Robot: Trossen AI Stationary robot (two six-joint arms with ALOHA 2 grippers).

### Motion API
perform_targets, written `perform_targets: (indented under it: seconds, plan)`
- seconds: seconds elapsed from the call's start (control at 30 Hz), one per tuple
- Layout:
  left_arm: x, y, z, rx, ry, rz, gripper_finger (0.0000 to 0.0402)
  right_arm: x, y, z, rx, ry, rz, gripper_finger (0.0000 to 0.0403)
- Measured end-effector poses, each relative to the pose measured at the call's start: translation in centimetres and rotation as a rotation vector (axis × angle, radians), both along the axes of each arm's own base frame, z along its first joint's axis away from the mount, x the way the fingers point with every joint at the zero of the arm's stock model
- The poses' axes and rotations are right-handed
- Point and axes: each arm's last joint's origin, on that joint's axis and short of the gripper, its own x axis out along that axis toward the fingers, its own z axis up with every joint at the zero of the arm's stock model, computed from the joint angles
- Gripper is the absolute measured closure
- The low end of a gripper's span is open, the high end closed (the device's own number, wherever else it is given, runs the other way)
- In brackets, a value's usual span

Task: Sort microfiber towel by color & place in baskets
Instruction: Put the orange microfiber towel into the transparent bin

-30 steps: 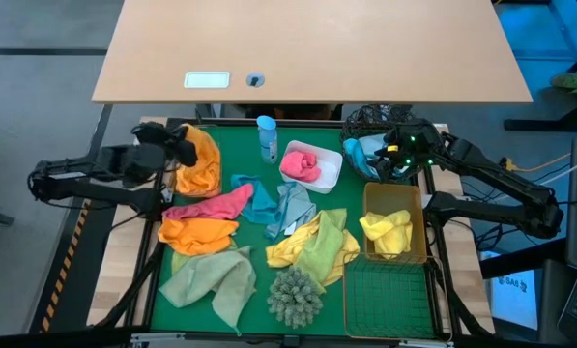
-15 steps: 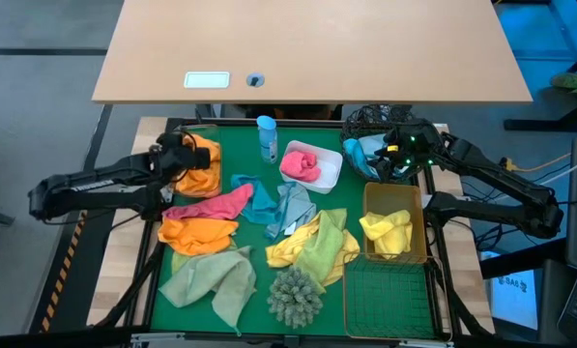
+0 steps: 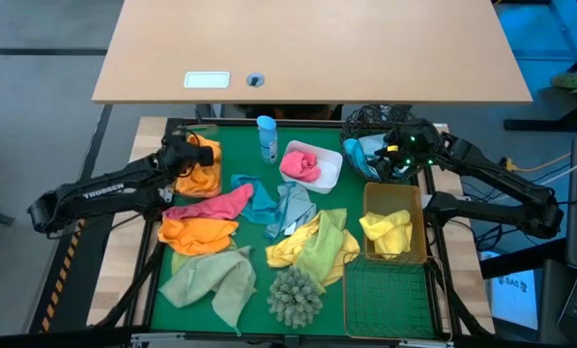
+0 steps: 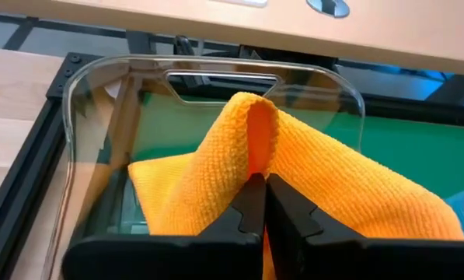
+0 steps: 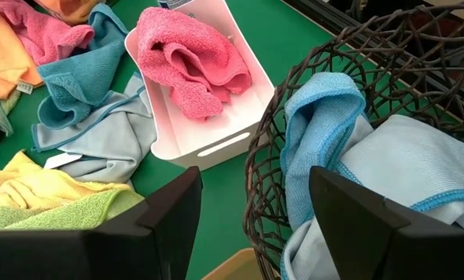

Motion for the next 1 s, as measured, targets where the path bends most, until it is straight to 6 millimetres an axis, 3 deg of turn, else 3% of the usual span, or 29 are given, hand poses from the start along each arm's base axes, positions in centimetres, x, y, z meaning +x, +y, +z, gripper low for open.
perform_targets:
  seconds: [0.67, 1.0]
  plan:
    - [0.3, 0.3, 0.7, 0.067, -0.023, -0.021, 0.0276, 0.0, 0.0, 0.0, 0.0, 0.001, 0.0, 0.0166]
    - [-0.4, -0.3, 2.5, 0.168, -0.117, -0.088, 0.0265, 0.0, 0.0, 0.0, 0.0, 0.001, 0.0, 0.0166]
